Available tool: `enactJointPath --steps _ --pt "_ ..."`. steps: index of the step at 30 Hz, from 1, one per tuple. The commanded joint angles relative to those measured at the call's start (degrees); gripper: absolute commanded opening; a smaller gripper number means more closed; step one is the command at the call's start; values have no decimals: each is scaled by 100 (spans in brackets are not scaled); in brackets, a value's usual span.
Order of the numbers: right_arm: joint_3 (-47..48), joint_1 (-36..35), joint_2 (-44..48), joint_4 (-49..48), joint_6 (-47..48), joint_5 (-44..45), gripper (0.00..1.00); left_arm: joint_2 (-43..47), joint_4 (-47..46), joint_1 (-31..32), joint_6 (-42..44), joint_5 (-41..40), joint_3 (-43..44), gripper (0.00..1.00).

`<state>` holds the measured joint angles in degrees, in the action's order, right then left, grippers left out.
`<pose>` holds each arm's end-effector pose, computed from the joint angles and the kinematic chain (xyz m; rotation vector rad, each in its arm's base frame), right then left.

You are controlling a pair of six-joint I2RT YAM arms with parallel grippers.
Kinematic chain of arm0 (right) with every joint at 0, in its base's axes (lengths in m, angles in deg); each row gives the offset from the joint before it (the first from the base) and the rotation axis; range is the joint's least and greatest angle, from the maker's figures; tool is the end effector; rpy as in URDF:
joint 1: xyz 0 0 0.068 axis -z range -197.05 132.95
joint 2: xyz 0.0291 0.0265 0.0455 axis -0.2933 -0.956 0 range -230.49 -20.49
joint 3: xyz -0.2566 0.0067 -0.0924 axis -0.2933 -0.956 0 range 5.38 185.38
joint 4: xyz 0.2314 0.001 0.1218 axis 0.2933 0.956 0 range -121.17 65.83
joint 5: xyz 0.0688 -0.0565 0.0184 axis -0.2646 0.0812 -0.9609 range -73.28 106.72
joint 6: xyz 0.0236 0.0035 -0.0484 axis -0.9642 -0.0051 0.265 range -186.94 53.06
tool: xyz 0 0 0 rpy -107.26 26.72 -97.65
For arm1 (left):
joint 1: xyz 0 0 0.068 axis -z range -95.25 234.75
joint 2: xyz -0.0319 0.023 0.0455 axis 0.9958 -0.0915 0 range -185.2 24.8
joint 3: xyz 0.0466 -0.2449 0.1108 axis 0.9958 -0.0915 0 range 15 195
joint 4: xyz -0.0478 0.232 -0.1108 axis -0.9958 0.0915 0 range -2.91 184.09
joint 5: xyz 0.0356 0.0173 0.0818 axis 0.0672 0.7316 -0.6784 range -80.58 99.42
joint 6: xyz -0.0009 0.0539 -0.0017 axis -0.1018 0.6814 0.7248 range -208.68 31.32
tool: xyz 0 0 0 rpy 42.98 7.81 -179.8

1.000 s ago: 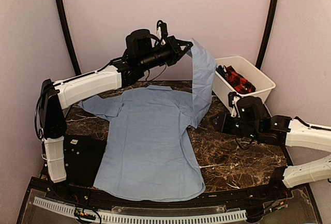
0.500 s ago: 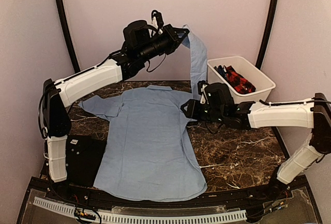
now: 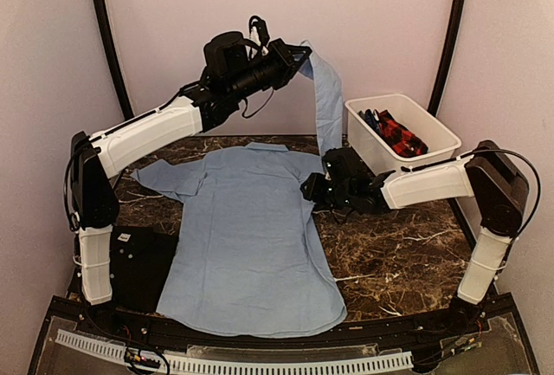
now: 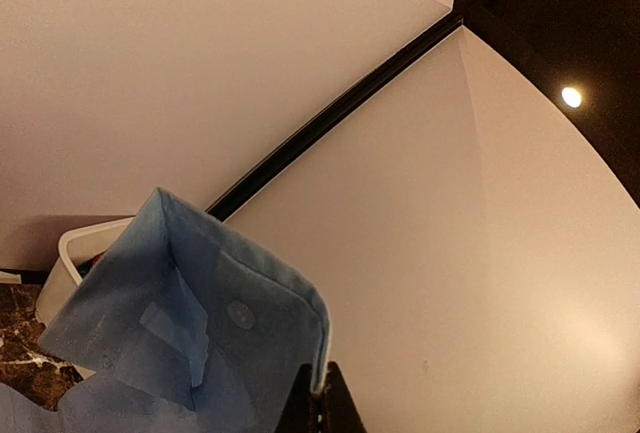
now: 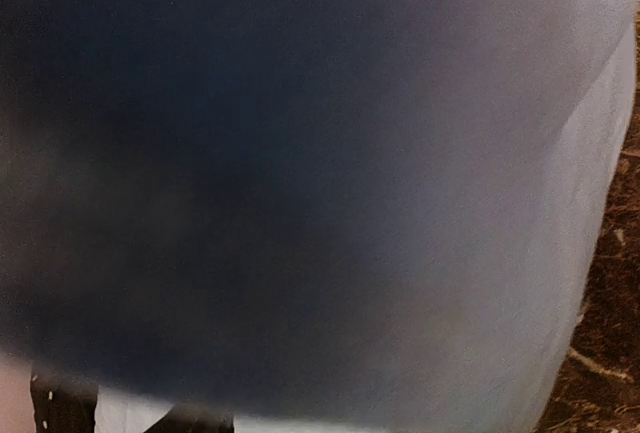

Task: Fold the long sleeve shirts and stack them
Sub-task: Smooth out the flattened shirt at the center of the board.

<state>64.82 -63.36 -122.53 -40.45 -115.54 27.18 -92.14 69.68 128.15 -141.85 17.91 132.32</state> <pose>0.2721 0.2755 0.1900 0.1553 2.2368 0.7511 0.3512 -0.3393 0.4437 0.0230 1.4262 -1.5223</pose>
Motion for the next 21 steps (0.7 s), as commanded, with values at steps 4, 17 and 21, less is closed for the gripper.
enactJointPath --steps 4,17,21 --pt "247 632 -126 466 -38 448 49 745 66 -176 283 -35 -351 0" --pt "320 1062 -33 1087 410 631 51 2219 -70 -482 859 -467 -2635 0" --pt "313 1054 16 1143 563 487 54 2570 -15 -484 1108 -763 -3287 0"
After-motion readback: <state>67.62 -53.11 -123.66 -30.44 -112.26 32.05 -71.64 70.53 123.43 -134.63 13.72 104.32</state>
